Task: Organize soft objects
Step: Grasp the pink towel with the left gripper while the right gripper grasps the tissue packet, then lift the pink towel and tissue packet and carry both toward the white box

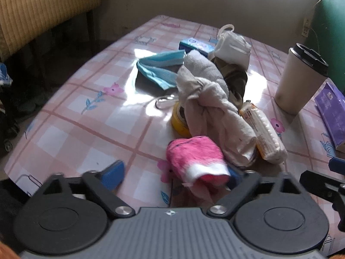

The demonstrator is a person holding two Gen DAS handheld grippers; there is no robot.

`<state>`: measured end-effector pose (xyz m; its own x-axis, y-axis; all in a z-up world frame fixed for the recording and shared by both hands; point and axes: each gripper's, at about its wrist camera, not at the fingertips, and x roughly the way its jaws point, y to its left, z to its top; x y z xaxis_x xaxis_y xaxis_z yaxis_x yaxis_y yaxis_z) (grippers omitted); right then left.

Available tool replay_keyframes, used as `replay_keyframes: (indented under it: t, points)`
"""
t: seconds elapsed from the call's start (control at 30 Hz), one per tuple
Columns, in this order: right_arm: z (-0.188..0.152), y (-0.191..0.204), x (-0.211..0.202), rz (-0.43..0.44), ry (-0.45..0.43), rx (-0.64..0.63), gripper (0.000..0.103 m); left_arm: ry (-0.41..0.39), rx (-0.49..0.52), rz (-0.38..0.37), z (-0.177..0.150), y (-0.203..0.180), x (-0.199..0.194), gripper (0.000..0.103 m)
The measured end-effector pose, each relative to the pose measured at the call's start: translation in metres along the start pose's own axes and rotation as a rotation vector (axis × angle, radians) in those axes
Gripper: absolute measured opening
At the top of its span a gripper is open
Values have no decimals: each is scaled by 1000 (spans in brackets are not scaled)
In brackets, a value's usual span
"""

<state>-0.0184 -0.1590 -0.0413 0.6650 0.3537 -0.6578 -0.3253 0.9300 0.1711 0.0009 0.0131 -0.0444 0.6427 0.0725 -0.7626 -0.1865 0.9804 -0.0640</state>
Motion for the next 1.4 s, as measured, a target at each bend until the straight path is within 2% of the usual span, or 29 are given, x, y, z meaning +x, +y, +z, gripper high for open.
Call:
replay_keyframes:
  t: [0.03, 0.07, 0.13, 0.33, 0.6, 0.7, 0.83, 0.97, 1.1, 1.17, 1.3, 1.4]
  points:
    - [0, 0, 1, 2, 5, 3, 101, -7, 4, -2, 1, 1, -1, 74]
    - [0, -1, 2, 4, 8, 6, 101, -11, 5, -10, 1, 2, -1, 69]
    - [1, -1, 4, 17, 16, 20, 101, -18, 14, -27, 1, 4, -4, 44]
    - [7, -2, 14, 22, 12, 14, 101, -40, 39, -44, 1, 8, -14, 29]
    - [27, 10, 46, 56, 15, 29, 101, -57, -1, -53, 4, 21, -18, 28]
    - [31, 12, 61, 20, 33, 29, 101, -56, -6, -68, 4, 23, -18, 28]
    - [25, -1, 62, -123, 22, 40, 99, -65, 0, -75, 4, 23, -19, 28]
    - [27, -10, 61, -28, 21, 53, 99, -63, 0, -91, 5, 22, -18, 28]
    - [36, 2, 70, -11, 19, -95, 100, -63, -3, -99, 5, 23, -17, 28]
    - [43, 3, 80, 26, 58, -128, 100, -62, -5, -100, 6, 24, -17, 28]
    - [53, 5, 98, 30, 109, -244, 100, -63, -9, -103, 7, 27, -16, 28]
    - [57, -2, 111, 83, 139, -191, 100, -61, -7, -108, 7, 26, -15, 28]
